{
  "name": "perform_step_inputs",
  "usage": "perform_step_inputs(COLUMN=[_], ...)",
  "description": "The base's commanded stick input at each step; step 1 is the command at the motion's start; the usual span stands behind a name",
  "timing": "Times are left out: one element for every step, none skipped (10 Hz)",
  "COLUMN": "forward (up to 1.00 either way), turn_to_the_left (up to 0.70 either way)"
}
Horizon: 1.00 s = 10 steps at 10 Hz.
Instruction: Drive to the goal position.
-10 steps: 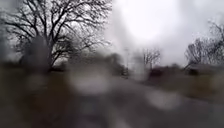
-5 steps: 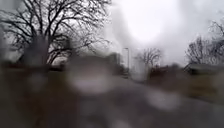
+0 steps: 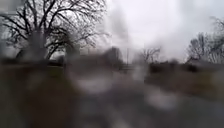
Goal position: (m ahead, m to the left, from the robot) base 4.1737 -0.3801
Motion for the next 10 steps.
perform_step_inputs(forward=[0.85, 0.85, 0.85, 0.85, 0.85, 0.85, 0.85, 0.85, 0.85, 0.85], turn_to_the_left=[0.0, 0.0, 0.0, 0.0, 0.0, 0.0, 0.0, 0.0, 0.0, 0.0])
